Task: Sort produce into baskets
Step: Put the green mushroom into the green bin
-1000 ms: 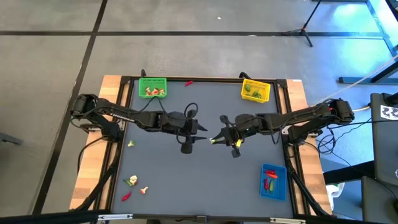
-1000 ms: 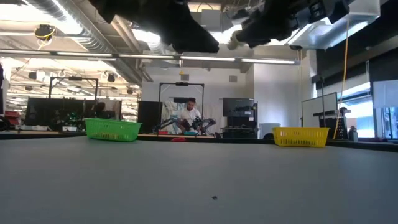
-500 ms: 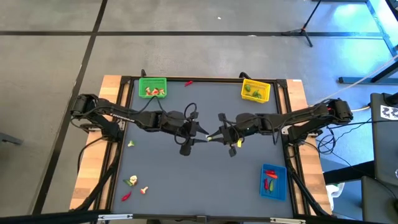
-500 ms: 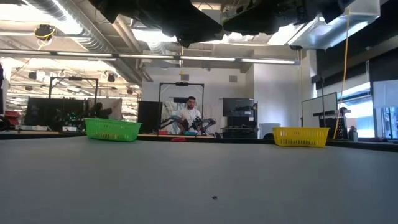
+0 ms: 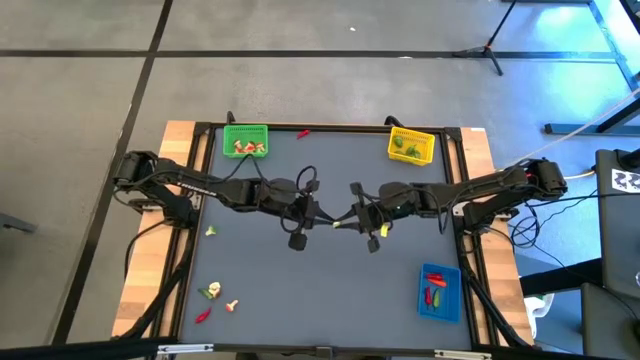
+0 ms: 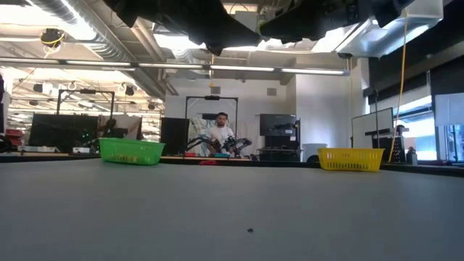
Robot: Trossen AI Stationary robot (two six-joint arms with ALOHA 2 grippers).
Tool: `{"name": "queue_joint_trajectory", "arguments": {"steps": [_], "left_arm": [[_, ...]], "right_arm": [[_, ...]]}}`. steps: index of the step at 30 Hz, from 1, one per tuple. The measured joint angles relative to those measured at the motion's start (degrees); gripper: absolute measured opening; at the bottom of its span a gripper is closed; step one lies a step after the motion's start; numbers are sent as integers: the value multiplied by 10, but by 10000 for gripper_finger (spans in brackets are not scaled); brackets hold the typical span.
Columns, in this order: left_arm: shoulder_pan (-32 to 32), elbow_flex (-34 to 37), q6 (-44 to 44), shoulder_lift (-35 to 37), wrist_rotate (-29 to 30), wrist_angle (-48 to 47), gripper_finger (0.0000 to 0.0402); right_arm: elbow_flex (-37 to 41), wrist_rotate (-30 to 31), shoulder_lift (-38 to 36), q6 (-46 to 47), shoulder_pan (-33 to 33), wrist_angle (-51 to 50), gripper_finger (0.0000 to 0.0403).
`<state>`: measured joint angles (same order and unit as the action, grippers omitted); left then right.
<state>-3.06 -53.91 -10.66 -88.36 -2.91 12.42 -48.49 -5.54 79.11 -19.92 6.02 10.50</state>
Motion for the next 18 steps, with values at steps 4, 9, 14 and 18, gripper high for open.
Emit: {"name": "queue_joint_trajectory", "arguments": {"steps": [4,9,14,18], "left_arm": [[1,0,0,0,0,0,5],[4,0,0,0,4,-2,10],[15,0,7,24,32,-72,7],[29,0,27,62,68,-164,14]], "right_arm": [[0,0,0,40,0,1,47],[0,12,-4,79,0,0,100],[0,35,-55,81,-1,-40,159],[0,73,-89,143,0,-128,182]]}}
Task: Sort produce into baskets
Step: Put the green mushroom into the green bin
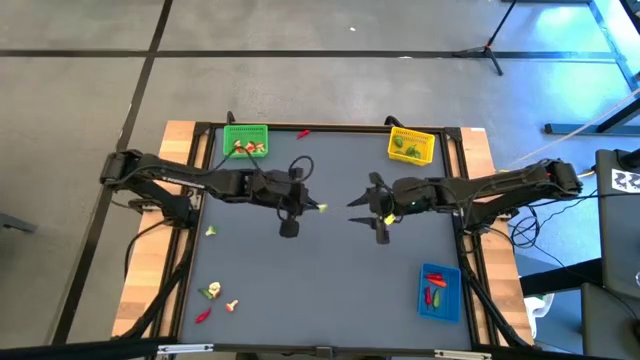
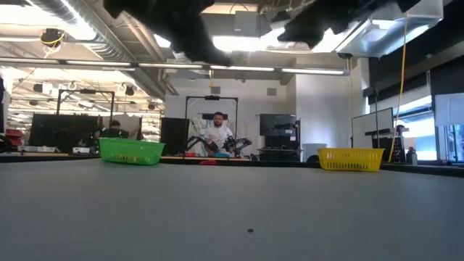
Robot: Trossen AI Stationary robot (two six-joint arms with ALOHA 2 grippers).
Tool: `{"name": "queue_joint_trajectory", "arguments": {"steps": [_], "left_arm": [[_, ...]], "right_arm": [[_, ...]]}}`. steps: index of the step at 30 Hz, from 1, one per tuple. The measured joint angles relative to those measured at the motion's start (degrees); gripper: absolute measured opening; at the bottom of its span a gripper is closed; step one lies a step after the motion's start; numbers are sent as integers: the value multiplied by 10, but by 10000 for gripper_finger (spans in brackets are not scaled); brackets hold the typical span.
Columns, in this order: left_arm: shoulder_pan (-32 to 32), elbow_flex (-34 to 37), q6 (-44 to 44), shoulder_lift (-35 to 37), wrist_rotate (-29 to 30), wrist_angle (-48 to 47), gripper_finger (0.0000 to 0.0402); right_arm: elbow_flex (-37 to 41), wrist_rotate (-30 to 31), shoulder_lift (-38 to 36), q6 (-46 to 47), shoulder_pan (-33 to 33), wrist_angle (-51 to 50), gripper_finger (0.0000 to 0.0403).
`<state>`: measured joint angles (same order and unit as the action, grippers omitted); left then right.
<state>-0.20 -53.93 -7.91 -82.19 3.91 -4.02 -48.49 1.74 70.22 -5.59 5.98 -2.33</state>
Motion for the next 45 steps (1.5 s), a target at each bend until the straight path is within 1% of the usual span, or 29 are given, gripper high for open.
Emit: {"name": "queue_joint_trajectory", "arguments": {"steps": [3,8,12,14,18,23,27,29,34,39,42,45], "left_arm": [[12,0,20,27,28,-67,20],[40,0,52,61,70,-180,21],[73,0,80,68,105,-260,20],[92,0,97,69,120,-300,20],[136,0,130,67,148,-364,20],[199,0,153,68,181,-388,20],[260,0,155,67,186,-390,20],[290,0,155,67,186,-389,20],[362,0,151,66,186,-382,20],[421,16,155,46,175,-352,20],[446,31,153,25,157,-337,20],[462,38,153,8,155,-340,20]], "right_arm": [[0,42,-7,58,0,-77,185],[17,105,10,108,0,-170,182],[42,143,35,132,0,-183,182],[54,143,50,143,-3,-174,182],[62,141,88,178,-16,-188,182],[63,116,135,211,-37,-186,182],[63,70,173,229,-54,-184,182],[63,57,190,235,-58,-182,182],[61,53,212,236,-57,-173,182],[61,54,214,234,-57,-149,182],[62,54,216,234,-57,-137,182],[62,53,216,234,-57,-137,182]]}}
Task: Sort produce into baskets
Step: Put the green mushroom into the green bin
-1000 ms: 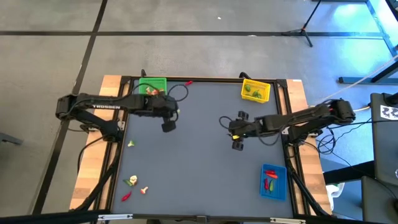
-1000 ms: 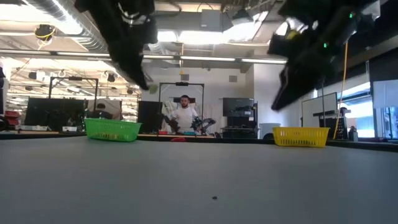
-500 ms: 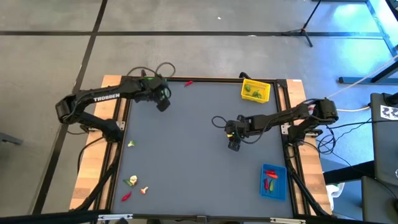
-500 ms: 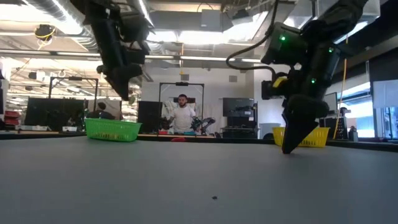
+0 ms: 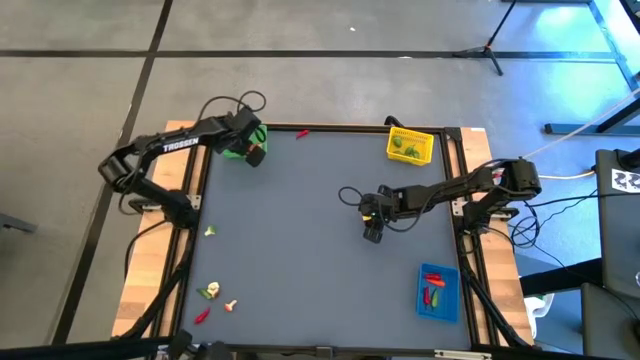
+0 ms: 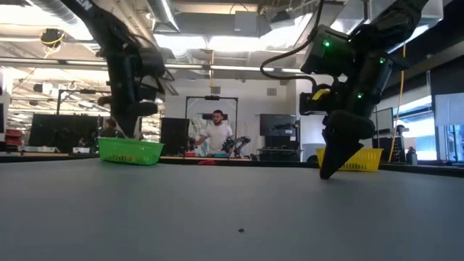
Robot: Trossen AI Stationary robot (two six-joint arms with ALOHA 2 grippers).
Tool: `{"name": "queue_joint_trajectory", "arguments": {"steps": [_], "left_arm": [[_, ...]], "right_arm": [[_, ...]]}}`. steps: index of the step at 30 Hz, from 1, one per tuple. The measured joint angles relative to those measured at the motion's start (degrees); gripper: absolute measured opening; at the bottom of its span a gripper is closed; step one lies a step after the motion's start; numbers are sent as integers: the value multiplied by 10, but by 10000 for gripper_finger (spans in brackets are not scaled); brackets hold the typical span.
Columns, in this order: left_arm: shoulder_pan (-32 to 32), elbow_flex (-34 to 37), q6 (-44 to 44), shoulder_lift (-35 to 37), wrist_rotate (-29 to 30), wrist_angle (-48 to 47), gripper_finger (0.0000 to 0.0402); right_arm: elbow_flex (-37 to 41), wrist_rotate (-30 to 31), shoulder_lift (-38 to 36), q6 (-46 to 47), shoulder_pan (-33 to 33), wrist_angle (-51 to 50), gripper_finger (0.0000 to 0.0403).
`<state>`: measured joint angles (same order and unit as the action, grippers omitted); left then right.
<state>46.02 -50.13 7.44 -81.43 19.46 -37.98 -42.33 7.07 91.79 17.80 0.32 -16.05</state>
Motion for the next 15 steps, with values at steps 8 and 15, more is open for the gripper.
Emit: {"name": "queue_joint_trajectory", "arguments": {"steps": [8,15], "left_arm": [[10,0,-3,-24,-2,8,28],[10,-1,-12,-24,-3,12,101]], "right_arm": [[0,0,0,0,0,0,182],[0,0,0,0,0,0,182]]}}
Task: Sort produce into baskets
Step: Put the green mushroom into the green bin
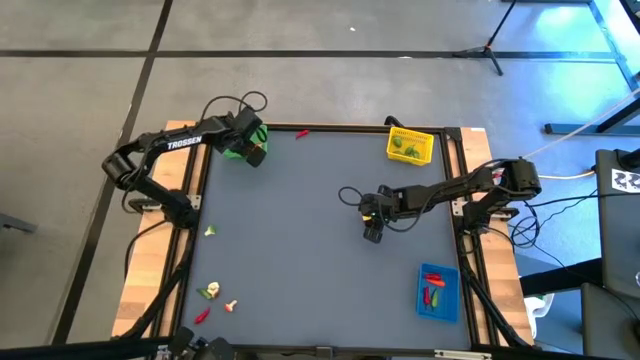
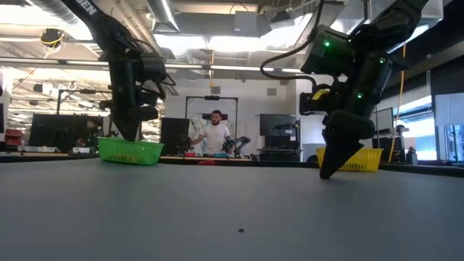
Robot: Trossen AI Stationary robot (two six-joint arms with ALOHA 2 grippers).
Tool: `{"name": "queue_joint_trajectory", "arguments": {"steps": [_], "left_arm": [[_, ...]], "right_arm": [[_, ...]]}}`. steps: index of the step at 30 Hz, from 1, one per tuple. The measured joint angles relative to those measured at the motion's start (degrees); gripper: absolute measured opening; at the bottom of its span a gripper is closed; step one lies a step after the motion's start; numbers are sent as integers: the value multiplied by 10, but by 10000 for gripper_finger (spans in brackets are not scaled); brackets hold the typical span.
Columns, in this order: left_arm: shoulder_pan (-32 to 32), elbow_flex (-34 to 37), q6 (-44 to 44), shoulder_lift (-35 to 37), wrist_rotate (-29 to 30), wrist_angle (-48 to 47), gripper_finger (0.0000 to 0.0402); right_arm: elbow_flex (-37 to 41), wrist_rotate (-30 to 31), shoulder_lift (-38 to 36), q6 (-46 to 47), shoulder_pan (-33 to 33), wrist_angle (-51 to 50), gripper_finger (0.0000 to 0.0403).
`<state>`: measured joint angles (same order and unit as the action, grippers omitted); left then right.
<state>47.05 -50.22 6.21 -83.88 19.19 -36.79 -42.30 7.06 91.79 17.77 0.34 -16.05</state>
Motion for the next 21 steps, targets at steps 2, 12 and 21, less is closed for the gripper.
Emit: {"name": "queue_joint_trajectory", "arguments": {"steps": [2,12,21], "left_arm": [[0,-7,-4,1,0,-12,117],[-63,-64,-3,78,-51,-102,139],[-203,-66,32,144,-155,-138,139]], "right_arm": [[0,0,0,0,0,0,182],[0,9,0,0,0,0,182],[0,9,0,-1,0,1,182]]}}
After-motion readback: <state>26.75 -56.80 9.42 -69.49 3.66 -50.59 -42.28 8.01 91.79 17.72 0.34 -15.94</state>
